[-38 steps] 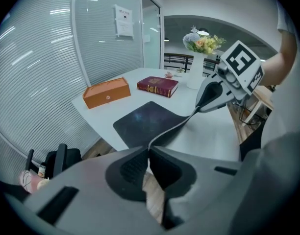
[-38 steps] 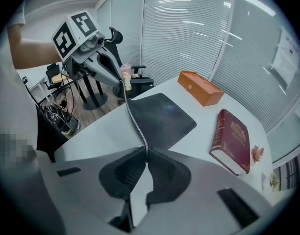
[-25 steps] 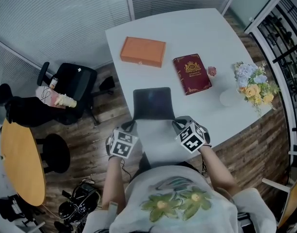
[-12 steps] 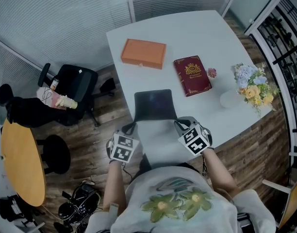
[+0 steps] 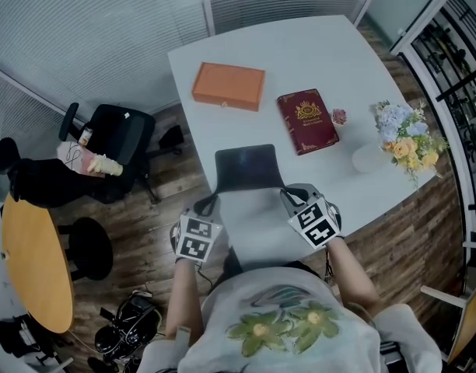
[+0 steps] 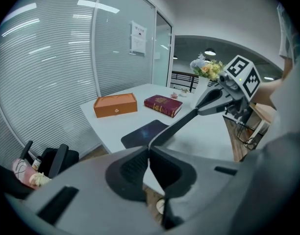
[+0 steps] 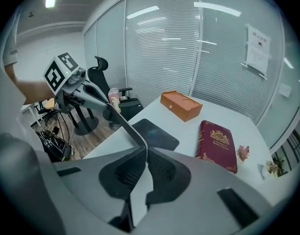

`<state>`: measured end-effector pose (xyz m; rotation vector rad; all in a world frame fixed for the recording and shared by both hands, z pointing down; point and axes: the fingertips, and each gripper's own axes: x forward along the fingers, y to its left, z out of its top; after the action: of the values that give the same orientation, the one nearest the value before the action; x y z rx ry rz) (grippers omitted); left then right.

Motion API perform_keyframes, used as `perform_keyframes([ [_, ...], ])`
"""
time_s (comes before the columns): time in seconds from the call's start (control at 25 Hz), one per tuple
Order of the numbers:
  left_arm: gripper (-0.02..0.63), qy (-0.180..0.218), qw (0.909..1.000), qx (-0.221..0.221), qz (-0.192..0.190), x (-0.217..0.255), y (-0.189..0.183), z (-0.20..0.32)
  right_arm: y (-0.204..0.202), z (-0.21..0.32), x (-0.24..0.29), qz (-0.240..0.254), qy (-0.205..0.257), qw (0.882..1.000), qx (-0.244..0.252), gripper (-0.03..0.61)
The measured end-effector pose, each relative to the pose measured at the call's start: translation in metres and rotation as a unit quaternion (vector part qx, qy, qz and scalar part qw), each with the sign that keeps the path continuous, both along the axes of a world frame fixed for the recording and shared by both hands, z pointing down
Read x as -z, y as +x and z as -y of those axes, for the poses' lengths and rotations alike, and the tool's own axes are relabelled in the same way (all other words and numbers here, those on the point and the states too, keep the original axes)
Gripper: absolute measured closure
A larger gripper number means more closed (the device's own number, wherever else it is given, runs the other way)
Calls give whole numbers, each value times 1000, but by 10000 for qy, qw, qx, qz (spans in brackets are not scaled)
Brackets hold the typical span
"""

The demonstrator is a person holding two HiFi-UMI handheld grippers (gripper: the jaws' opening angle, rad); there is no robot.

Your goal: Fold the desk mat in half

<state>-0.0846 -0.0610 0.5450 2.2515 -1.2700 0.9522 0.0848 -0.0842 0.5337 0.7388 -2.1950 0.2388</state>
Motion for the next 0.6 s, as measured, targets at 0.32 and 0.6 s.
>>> perform_keyframes([
  [0.32,598,152,9999,29,-46,6,-3,21,-1,22,7,56,124,9999,-80,548],
  [0.6,598,160,9999,-19,0,12,-5,39,-4,41,11,73,159,9997,-141,548],
])
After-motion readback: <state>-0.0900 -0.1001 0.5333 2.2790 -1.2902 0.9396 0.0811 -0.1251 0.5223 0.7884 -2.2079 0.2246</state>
